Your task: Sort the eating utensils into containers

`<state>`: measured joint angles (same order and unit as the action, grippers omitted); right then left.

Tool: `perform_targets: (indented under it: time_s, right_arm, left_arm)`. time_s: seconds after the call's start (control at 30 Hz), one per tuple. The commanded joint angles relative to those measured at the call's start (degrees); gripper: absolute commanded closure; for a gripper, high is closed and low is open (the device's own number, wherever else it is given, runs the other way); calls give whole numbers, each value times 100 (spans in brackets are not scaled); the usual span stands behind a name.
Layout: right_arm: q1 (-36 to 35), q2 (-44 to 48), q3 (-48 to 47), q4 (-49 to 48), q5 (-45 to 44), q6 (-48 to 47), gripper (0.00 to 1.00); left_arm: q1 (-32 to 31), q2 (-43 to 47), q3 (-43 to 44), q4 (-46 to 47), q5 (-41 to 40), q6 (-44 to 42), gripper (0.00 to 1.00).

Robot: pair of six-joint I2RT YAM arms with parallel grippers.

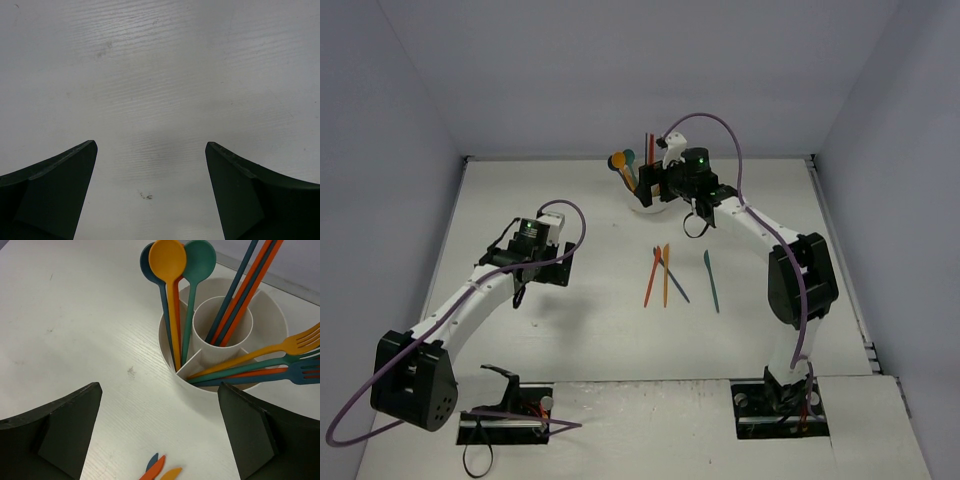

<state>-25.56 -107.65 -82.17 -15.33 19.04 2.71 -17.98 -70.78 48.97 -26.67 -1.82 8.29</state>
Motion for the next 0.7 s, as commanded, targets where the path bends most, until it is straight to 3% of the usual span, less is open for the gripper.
perform_targets:
  time_s: [0.0, 0.67]
  right_arm:
    - [-19, -75, -194, -213, 368, 49, 0]
    - [-63, -909, -880, -155, 732, 55, 0]
  left_arm:
    - [31, 169, 174, 196, 31, -3, 12]
    - [31, 243, 129, 189, 41, 23, 12]
